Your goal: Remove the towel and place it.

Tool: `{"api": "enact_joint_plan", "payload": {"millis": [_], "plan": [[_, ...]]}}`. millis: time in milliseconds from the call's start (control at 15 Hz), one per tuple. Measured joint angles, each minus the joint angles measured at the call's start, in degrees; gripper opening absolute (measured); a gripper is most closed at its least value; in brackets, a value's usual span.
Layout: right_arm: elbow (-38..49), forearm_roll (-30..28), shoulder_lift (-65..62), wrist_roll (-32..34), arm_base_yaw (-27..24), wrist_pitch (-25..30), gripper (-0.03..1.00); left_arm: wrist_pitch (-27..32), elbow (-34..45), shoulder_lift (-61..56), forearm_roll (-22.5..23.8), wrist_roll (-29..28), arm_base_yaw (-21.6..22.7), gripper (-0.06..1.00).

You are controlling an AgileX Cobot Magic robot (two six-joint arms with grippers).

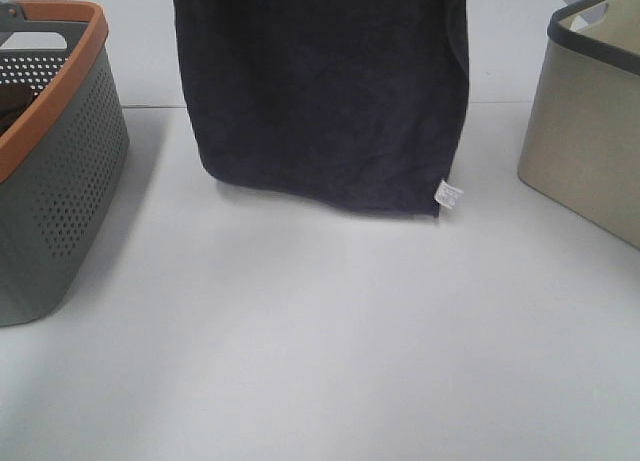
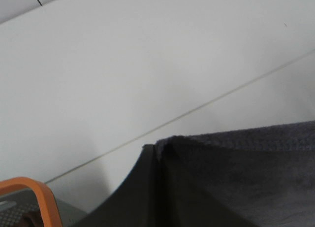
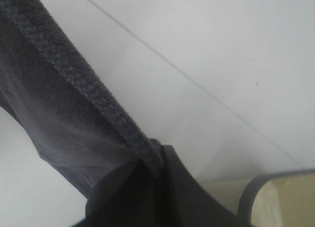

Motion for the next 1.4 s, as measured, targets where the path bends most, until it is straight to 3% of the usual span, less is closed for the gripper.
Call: {"api": "enact_joint_plan", "payload": {"millis": [133,400,533,667,733,933,1133,1267,1400], "plan": [[-6.4,-1.5,5.6,-3.0,0.0,-6.8,0.0,-6.7,0.0,1.9,0.3,-0.6,2.0,0.0],[-10.5,-5.1,11.4,-5.6,-0.8,-17.6,0.0,-19.7,0.0,6.6,4.6,-2.1,3.2,0.0],[-10.5,-5.5,13.4,-6.4,-2.6,-23.3,0.0,-23.0,0.0,9.2,6.3,-2.3,3.4,0.0],[-10.5,-5.2,16.1,-7.4,-5.0,-25.2,0.0,-23.5,0.0,12.3,6.6,-2.3,3.4,0.0],[-10.5,-3.6,17.2,-7.4,-5.8,-24.1,0.0,-21.5,0.0,13.4,6.1,-2.2,3.3,0.0],[-10.5,3.0,19.9,-7.4,-6.1,-11.9,0.0,-9.7,0.0,15.0,0.8,2.3,1.9,0.0],[-10.5,10.7,20.5,-7.5,-6.0,8.7,0.0,6.1,0.0,15.1,-9.0,10.5,1.1,0.0],[-9.6,11.6,20.5,-7.5,-6.0,12.2,0.0,14.5,0.0,16.0,-12.0,13.8,1.1,0.0],[-5.6,11.7,20.6,-7.5,-6.0,12.5,0.0,16.0,3.3,16.2,-13.9,15.6,1.1,0.0]]}}
